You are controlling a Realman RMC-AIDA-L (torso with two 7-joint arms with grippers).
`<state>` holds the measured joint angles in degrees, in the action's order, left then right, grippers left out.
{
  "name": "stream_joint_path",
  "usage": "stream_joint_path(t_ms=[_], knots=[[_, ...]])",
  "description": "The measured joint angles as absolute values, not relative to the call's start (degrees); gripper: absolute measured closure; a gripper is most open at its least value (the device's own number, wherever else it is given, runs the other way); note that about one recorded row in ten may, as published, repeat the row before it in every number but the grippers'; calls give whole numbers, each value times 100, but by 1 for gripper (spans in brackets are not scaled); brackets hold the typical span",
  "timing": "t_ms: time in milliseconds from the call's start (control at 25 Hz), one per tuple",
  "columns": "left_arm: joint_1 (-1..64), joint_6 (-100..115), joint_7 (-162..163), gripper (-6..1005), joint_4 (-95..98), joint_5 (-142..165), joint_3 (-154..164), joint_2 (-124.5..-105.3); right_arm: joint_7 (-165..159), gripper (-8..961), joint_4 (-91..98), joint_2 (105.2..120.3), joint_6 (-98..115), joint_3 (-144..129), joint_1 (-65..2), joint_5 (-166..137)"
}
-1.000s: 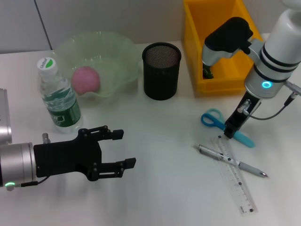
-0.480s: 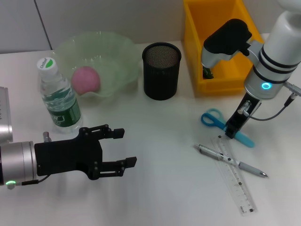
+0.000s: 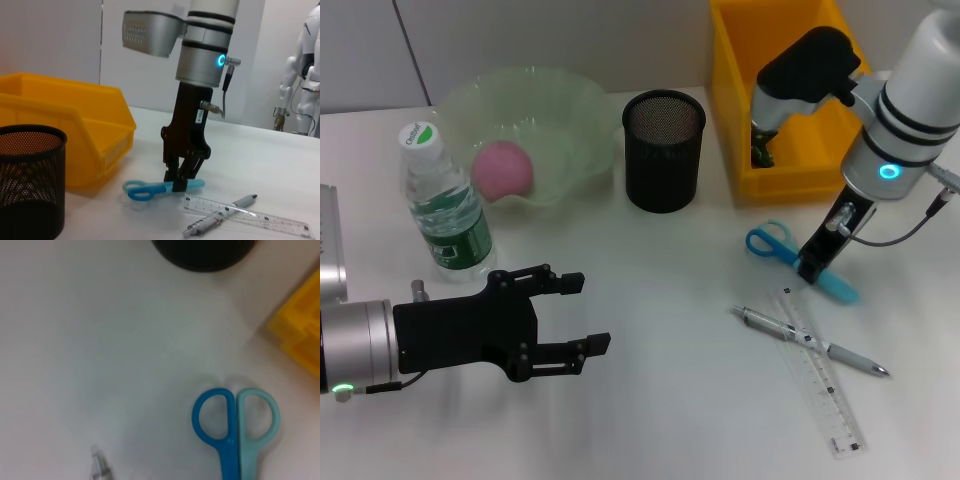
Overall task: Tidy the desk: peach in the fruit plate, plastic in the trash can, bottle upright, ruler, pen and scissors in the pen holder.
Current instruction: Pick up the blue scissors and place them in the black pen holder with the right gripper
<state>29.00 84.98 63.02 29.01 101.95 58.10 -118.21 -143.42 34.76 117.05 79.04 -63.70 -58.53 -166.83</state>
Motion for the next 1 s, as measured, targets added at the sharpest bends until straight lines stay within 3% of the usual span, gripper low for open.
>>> stream_joint_path(t_ms=[1000], knots=[[2915,8534,6307,217,2900,10195,5810,-11813,-13955,753,4878,11836,8721,-6352,-5518,-16530]])
